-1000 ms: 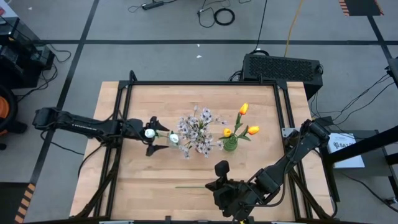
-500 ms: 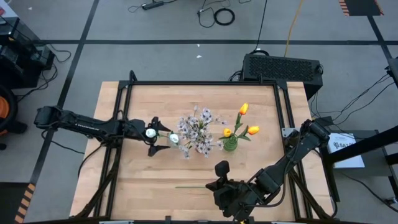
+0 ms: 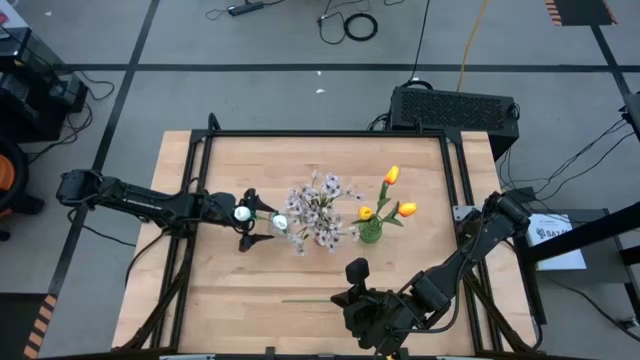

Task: Sort flowers into vase by color
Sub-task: Adjust the transparent vase

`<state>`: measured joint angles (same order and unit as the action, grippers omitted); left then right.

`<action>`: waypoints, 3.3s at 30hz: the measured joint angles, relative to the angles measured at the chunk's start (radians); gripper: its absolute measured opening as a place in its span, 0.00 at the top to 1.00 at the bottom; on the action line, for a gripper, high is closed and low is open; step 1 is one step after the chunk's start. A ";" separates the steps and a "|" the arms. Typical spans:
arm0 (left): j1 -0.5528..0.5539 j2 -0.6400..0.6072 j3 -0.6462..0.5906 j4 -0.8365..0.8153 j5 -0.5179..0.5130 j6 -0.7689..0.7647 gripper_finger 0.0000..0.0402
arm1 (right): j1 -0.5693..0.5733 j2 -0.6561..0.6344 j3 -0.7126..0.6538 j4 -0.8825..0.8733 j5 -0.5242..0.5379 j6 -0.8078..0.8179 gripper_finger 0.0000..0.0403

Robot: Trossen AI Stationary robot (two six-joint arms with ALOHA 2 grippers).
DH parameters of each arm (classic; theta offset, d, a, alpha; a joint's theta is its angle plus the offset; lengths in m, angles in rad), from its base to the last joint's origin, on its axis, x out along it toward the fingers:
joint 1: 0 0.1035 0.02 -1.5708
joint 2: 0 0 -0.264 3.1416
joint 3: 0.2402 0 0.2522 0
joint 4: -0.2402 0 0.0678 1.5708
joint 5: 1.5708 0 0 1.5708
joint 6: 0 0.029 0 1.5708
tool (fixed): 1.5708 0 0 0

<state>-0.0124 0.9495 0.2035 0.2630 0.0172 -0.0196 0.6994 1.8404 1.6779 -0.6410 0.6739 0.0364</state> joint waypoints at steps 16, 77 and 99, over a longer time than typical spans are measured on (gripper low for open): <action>0.000 0.041 0.000 -0.009 -0.003 0.008 0.00 | 0.000 0.000 0.000 0.000 0.000 0.000 1.00; -0.071 -0.100 0.002 -0.227 0.019 -0.053 0.18 | 0.000 0.000 0.000 -0.008 0.000 0.001 1.00; -0.123 -0.196 0.035 -0.380 -0.018 -0.080 0.18 | 0.000 0.000 0.000 -0.023 0.000 0.009 1.00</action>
<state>-0.1351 0.7540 0.2390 -0.1173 -0.0010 -0.0998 0.6992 1.8404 1.6781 -0.6640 0.6739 0.0451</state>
